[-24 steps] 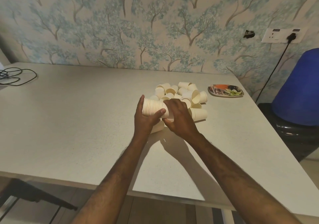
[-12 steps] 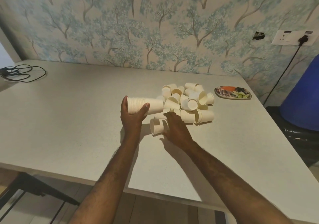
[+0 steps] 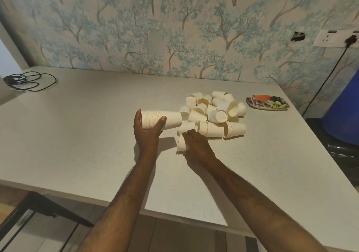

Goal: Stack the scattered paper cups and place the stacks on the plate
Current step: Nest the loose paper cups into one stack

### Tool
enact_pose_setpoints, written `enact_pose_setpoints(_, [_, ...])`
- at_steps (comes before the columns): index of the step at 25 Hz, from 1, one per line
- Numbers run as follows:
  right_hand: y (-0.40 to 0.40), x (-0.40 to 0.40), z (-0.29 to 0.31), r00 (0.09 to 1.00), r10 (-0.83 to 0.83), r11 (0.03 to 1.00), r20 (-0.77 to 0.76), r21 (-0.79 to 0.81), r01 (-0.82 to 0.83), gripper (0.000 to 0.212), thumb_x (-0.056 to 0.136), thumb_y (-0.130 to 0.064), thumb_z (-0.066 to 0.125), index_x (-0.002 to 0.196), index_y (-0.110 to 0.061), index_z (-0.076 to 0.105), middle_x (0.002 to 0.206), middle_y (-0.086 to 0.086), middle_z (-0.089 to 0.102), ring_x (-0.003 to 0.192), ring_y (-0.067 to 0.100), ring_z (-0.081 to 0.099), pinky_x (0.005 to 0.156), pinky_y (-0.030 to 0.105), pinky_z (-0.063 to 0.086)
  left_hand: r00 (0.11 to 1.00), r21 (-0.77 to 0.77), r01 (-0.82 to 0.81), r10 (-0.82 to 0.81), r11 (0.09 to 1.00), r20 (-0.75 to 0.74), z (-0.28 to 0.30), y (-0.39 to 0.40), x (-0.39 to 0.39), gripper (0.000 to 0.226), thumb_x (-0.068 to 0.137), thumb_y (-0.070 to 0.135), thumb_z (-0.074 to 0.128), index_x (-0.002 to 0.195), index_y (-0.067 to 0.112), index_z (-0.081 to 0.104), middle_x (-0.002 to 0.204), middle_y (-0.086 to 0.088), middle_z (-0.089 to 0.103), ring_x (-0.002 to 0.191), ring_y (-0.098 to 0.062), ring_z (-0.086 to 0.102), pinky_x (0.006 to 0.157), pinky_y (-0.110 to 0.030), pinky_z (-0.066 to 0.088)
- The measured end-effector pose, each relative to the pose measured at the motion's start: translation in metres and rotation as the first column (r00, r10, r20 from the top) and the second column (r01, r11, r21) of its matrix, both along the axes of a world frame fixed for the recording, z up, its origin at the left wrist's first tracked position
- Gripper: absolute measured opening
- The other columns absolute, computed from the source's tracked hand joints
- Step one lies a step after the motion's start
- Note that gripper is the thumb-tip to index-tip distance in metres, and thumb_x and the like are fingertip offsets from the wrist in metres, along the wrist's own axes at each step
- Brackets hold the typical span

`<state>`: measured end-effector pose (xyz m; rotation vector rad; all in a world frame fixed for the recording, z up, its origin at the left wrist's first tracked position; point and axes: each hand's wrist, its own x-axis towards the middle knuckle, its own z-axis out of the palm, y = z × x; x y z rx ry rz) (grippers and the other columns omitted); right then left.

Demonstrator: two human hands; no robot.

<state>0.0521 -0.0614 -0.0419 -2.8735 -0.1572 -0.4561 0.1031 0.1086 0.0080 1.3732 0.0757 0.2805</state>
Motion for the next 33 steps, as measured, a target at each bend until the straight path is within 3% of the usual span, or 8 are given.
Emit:
enact_pose_setpoints(4, [-0.011,-0.004,0.006,0.995,-0.063,0.963,0.081,0.266,0.039,0.066,0.079,-0.033,0.081,0.134,-0.013,0.051,0.131,0.008,0.055,0.120,0.027,0.053,0.097,0.043,0.050,0.999,-0.016,0.010,-0.011,1.000,-0.045,-0.007,0.007,0.004,0.089,0.077,0.023,0.089,0.152,0.024,0.039,0.146,-0.007,0.048,0.130,-0.030,0.053,0.091,-0.056,0.059])
enact_pose_setpoints(7, [-0.021,-0.003,0.023,0.981,-0.085,0.937,0.174,0.349,0.020,0.064,0.081,-0.033,0.079,0.135,-0.014,0.051,0.131,0.007,0.056,0.119,0.025,0.053,0.098,0.040,0.047,0.994,0.038,0.084,-0.081,0.996,-0.068,-0.012,0.006,0.006,0.089,0.075,0.025,0.090,0.150,0.025,0.041,0.142,-0.007,0.050,0.127,-0.030,0.055,0.089,-0.053,0.061])
enact_pose_setpoints(13, [-0.018,-0.006,0.043,0.979,0.057,0.959,0.195,0.261,-0.108,0.067,0.082,-0.024,0.077,0.142,-0.014,0.048,0.134,0.007,0.053,0.120,0.024,0.049,0.101,0.040,0.046,0.976,0.131,0.215,-0.208,0.968,-0.064,-0.010,-0.016,0.006,0.093,0.068,0.033,0.093,0.147,0.026,0.045,0.137,-0.005,0.054,0.121,-0.028,0.059,0.083,-0.050,0.063])
enact_pose_setpoints(20, [-0.014,-0.003,0.049,0.978,0.008,0.969,0.209,0.240,-0.059,0.068,0.084,-0.022,0.077,0.143,-0.011,0.048,0.139,0.009,0.054,0.124,0.027,0.049,0.106,0.042,0.043,0.962,0.092,0.272,-0.269,0.958,-0.041,-0.007,-0.037,0.005,0.091,0.070,0.027,0.093,0.146,0.029,0.044,0.132,0.000,0.052,0.108,-0.012,0.058,0.068,-0.029,0.064])
enact_pose_setpoints(24, [-0.034,-0.003,0.051,0.984,0.039,0.965,0.175,0.247,-0.082,0.082,0.076,-0.043,0.082,0.143,-0.011,0.047,0.140,0.008,0.054,0.124,0.026,0.050,0.105,0.042,0.044,0.956,-0.040,0.276,-0.279,0.960,-0.092,-0.010,-0.038,0.003,0.088,0.068,0.024,0.095,0.142,0.030,0.048,0.126,0.004,0.057,0.109,-0.015,0.060,0.065,-0.033,0.063])
enact_pose_setpoints(27, [-0.063,0.001,0.052,0.939,-0.244,0.902,0.241,0.411,0.128,0.083,0.076,-0.055,0.077,0.138,-0.009,0.048,0.135,0.010,0.056,0.121,0.029,0.053,0.101,0.042,0.044,0.965,-0.131,0.232,-0.245,0.964,-0.092,-0.011,-0.030,0.006,0.092,0.069,0.022,0.095,0.147,0.028,0.046,0.137,-0.001,0.054,0.116,-0.020,0.059,0.066,-0.035,0.063])
enact_pose_setpoints(30, [-0.087,0.007,0.050,0.809,-0.581,0.744,0.086,0.460,0.485,0.083,0.078,-0.058,0.073,0.139,-0.010,0.044,0.137,0.012,0.053,0.124,0.035,0.052,0.102,0.049,0.042,0.976,-0.104,0.197,-0.205,0.975,-0.079,-0.010,-0.026,0.007,0.092,0.072,0.022,0.092,0.150,0.026,0.042,0.142,-0.005,0.051,0.125,-0.028,0.055,0.070,-0.036,0.065])
enact_pose_setpoints(33, [-0.098,0.012,0.045,0.777,-0.629,0.710,0.013,0.418,0.567,0.081,0.079,-0.060,0.072,0.134,-0.006,0.047,0.132,0.016,0.055,0.120,0.038,0.054,0.101,0.050,0.042,0.980,-0.101,0.182,-0.189,0.978,-0.059,-0.007,-0.023,0.007,0.091,0.074,0.020,0.091,0.150,0.025,0.041,0.142,-0.006,0.050,0.125,-0.027,0.055,0.073,-0.037,0.065])
